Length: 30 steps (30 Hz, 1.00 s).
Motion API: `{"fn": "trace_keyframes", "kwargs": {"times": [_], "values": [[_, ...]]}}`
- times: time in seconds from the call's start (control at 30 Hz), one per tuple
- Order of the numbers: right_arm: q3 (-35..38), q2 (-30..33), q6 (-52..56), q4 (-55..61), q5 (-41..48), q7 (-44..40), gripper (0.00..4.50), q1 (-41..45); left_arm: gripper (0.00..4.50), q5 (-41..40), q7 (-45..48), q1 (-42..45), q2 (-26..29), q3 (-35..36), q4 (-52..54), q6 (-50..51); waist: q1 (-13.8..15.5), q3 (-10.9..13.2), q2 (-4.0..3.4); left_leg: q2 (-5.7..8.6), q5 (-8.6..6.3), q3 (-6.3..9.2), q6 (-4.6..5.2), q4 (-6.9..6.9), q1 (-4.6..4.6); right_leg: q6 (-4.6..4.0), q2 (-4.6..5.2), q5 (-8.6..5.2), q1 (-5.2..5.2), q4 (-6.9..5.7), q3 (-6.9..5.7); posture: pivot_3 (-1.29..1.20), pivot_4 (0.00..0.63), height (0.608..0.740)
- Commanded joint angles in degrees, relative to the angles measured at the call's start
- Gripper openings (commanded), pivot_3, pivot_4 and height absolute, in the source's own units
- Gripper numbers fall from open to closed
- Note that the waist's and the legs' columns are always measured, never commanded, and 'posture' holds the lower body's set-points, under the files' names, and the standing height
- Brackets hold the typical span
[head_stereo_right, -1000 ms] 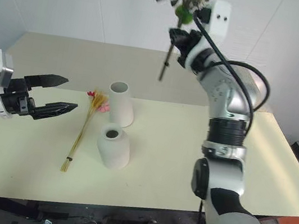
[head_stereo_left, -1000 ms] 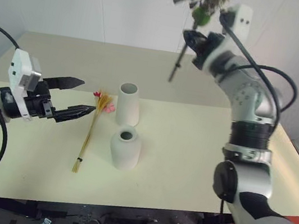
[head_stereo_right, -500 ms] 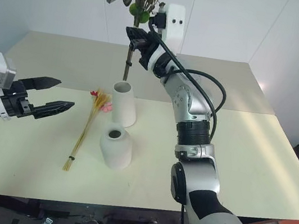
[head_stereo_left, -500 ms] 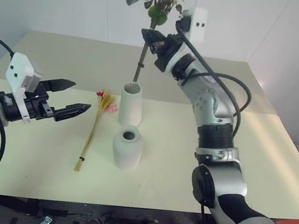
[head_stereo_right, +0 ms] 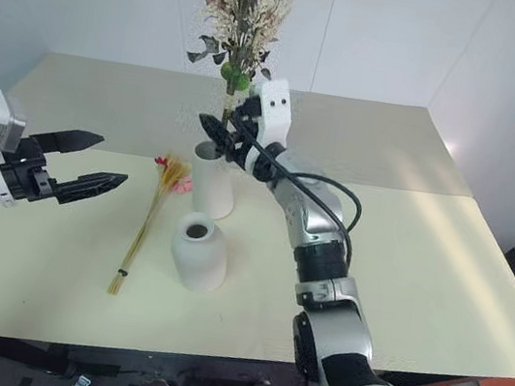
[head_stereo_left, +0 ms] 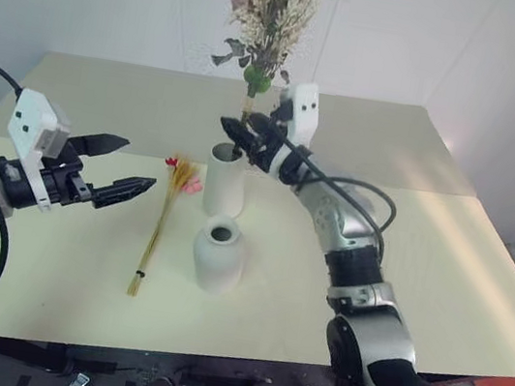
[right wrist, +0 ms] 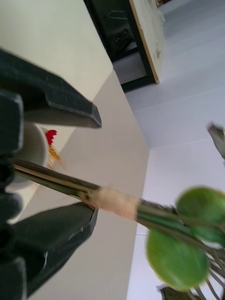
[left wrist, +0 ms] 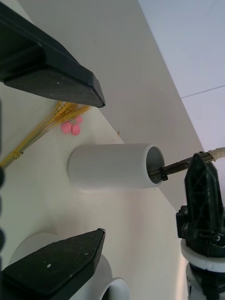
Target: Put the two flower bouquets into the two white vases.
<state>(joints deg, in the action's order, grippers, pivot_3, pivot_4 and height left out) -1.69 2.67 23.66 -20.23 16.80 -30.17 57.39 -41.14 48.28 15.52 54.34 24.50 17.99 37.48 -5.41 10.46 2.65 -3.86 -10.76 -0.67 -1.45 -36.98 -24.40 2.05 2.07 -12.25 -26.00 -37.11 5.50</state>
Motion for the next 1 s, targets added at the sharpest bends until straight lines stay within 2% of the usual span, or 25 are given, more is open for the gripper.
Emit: {"fn": "trace_keyframes", "kwargs": {"times": [0.03,0.07,0.4,0.57,0.7,0.87,1.0], "values": [[-0.33,1.11,-0.52,5.46,-0.12,-0.80,4.33,-0.83,4.50,0.53,0.44,1.55,0.28,-0.37,0.07,-1.28,-0.02,0.00,0.00,0.00,0.00,0.00,0.00,0.00,0.00,0.00,0.00,0.00,0.00,0.00,0.00,0.00,0.150,0.740],[-0.17,1.03,-0.69,5.28,-0.17,-0.39,4.48,-0.61,4.50,0.65,0.63,1.98,0.24,-0.74,-0.25,-1.41,-0.06,0.00,0.00,0.00,0.00,0.00,0.00,0.00,0.01,0.00,0.00,0.00,0.00,0.00,0.00,0.00,0.150,0.740],[0.06,1.28,-0.41,5.97,0.01,0.35,4.48,-0.63,4.50,1.17,1.65,3.36,0.33,-1.50,-1.22,-1.62,-0.18,0.00,0.00,0.00,0.00,0.00,-0.01,0.01,0.01,-0.02,-0.02,0.02,-0.01,-0.02,0.02,0.00,0.150,0.740],[-1.00,3.11,4.60,13.09,1.69,-1.66,4.48,-4.67,4.50,1.16,0.89,2.73,-0.34,-1.65,-0.33,-1.29,0.08,0.00,0.00,0.00,0.00,0.01,-0.01,0.01,0.01,-0.02,-0.02,0.01,0.00,-0.02,0.01,0.00,0.150,0.740],[-0.62,4.36,10.29,15.43,4.21,-3.85,4.48,-4.67,4.50,1.38,1.06,2.76,-0.18,-1.68,-0.60,-1.30,-0.02,0.00,0.01,-0.01,0.01,0.01,-0.01,0.00,0.03,-0.02,-0.02,0.01,0.00,-0.03,0.01,0.00,0.150,0.740],[2.18,3.11,11.94,5.55,5.57,-2.72,4.48,1.68,4.50,1.50,0.97,2.90,-0.54,-1.81,-0.41,-1.37,-0.36,0.00,0.00,-0.01,0.01,0.00,0.00,0.00,0.06,-0.04,-0.04,0.03,-0.01,-0.04,0.03,0.00,0.150,0.740],[4.51,1.51,7.52,-7.86,4.79,-1.95,4.48,8.47,4.50,1.59,0.83,2.65,-0.87,-1.68,0.06,-1.41,-0.24,0.00,0.01,-0.01,0.01,0.01,0.00,0.00,0.05,-0.06,-0.05,0.04,0.00,-0.01,0.02,0.00,0.150,0.740]]}}
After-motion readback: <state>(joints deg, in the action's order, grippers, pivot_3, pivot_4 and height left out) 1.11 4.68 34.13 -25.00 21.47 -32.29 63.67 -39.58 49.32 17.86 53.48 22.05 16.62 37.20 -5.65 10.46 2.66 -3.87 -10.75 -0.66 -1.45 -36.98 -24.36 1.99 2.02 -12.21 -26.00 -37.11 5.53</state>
